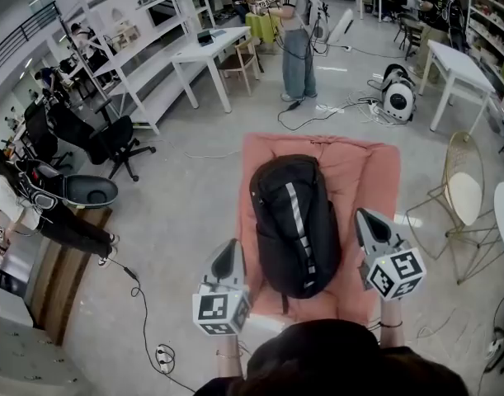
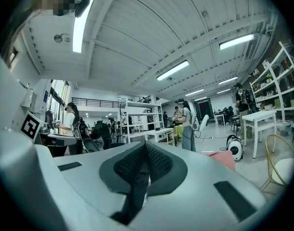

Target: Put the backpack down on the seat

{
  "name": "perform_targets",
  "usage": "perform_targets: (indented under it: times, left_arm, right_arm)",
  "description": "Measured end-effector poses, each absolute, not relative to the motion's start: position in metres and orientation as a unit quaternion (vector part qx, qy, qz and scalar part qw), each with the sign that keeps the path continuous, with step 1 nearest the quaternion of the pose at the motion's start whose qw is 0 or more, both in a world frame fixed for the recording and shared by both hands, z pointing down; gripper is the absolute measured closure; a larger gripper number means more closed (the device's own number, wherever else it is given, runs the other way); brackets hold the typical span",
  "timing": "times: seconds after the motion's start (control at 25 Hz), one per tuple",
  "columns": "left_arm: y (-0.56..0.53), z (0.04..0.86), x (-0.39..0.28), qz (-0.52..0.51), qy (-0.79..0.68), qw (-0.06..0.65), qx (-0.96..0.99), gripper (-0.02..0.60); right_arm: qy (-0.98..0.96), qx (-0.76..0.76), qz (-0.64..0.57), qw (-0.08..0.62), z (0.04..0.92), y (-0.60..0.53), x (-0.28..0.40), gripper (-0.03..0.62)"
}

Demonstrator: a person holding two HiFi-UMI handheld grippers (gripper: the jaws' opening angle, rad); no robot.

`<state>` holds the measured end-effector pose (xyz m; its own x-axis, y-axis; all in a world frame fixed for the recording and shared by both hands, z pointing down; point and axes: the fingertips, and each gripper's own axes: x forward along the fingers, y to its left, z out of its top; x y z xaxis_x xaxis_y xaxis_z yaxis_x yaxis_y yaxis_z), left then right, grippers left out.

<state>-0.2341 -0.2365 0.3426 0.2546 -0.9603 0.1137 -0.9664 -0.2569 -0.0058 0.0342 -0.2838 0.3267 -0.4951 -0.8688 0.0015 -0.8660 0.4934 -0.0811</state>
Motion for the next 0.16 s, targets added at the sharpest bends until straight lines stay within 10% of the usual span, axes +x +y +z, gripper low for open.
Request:
perform_targets:
  times: [0.16]
  left_arm:
    - [-0.2347, 0.3419, -0.2444, 0.049, -0.606, 0.029, 0.793, 0.568]
  right_arm:
    - [0.864, -0.502, -0.031, 0.018, 0.3237, -0.2815, 0.0229, 0.582]
